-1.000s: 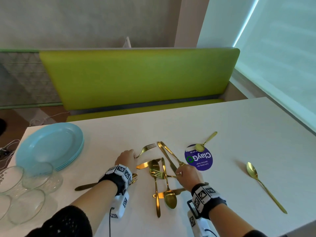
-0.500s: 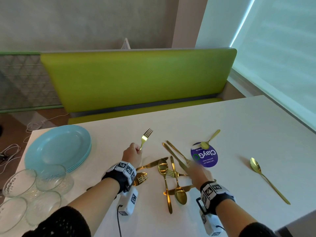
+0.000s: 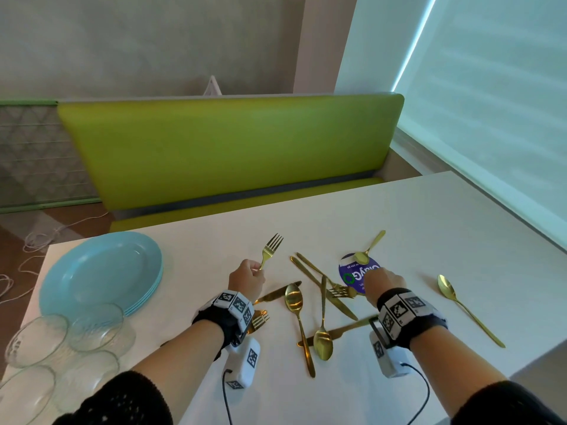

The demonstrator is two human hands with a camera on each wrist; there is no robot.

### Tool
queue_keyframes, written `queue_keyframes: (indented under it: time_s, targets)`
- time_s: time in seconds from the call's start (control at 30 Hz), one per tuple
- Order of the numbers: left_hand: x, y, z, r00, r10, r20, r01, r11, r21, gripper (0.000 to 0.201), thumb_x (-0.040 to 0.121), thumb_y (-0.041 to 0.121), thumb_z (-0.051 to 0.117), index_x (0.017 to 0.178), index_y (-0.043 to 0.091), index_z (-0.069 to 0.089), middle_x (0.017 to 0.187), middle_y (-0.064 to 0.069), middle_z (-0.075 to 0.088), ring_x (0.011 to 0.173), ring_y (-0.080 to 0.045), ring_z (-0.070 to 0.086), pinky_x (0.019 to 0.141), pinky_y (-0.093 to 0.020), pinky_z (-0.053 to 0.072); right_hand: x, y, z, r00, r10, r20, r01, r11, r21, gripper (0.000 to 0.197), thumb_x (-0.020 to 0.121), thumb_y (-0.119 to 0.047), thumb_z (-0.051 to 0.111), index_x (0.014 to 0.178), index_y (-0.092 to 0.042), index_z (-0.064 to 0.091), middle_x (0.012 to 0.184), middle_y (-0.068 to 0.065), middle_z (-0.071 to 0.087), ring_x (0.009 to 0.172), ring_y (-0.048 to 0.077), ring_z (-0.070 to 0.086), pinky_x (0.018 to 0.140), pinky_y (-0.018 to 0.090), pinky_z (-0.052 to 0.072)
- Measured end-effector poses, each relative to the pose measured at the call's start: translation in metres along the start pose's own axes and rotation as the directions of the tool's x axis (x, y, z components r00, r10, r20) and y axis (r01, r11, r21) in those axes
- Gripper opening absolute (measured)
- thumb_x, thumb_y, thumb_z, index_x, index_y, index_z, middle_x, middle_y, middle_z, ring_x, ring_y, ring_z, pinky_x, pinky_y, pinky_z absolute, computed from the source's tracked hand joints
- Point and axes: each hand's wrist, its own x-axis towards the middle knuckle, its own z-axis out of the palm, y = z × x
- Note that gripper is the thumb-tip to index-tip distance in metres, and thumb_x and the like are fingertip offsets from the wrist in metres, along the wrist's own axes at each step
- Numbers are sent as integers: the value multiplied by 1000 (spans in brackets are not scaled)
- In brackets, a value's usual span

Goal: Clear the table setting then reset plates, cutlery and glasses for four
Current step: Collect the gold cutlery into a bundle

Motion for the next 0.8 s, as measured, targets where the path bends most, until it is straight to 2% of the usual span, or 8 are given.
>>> queue_keyframes:
  time_s: [0.1,0.2,0.3,0.4,0.5,0.63,0.73,0.8]
  targets:
    - [-2,-1,-3,1000,-8,15,8,1000,-4,26,94,15,46,118,9,55,101,-10,69,78,-19,57,69,-25,43,-6,-10,-9,998,57,-35,-57,998,22,31,98,-12,36,121,-11,56,122,4,61,113,19,59,90,26,46]
    - [-4,-3,-7,1000,6,25,-5,999,-43,25,96,17,45,117,9,57,92,-5,64,69,-15,56,56,-18,40,-13,-24,-13,991,102,-91,-91,989,118,28,96,-12,39,118,-9,56,116,6,64,108,21,62,83,27,47]
    - [-8,-6,-9,999,-4,40,10,988,-155,23,97,16,45,114,6,57,86,-4,61,58,-9,51,49,-15,41,-16,-46,-9,994,65,-82,-30,930,367,19,92,-13,47,101,-9,63,106,8,67,98,23,64,80,32,51]
    - [-15,-10,-14,996,-53,76,72,955,-287,22,96,12,45,113,2,56,78,-4,59,56,-14,53,50,-20,46,-27,-78,2,995,-70,66,-14,576,818,9,88,-17,60,81,-19,65,79,-2,66,68,12,58,64,26,51]
    - [-24,-15,-23,988,-57,143,103,936,-337,21,96,12,45,113,4,53,85,-7,62,59,-16,58,46,-19,47,-42,-113,13,944,-231,237,-200,173,964,10,88,-11,62,79,-16,61,72,0,64,53,10,52,47,20,41]
    - [-33,-25,-37,980,-29,197,96,935,-340,16,95,17,49,107,8,54,99,-10,65,74,-21,65,63,-30,57,-49,-148,28,906,-334,261,-260,50,964,2,88,-11,63,90,-12,63,81,6,67,45,6,52,42,18,38]
    - [-35,-35,-45,981,15,192,28,975,-219,11,92,25,52,91,18,60,91,-3,65,83,-21,62,86,-40,55,-55,-165,29,896,-371,245,-255,21,967,3,89,-12,62,89,-10,64,72,4,66,44,7,53,41,17,37]
    - [-39,-40,-51,980,17,197,24,979,-202,16,92,26,51,78,24,57,84,0,63,86,-23,62,90,-43,53,-59,-172,28,900,-372,228,-242,10,970,7,89,-11,60,83,-12,63,65,3,63,44,8,53,41,17,37]
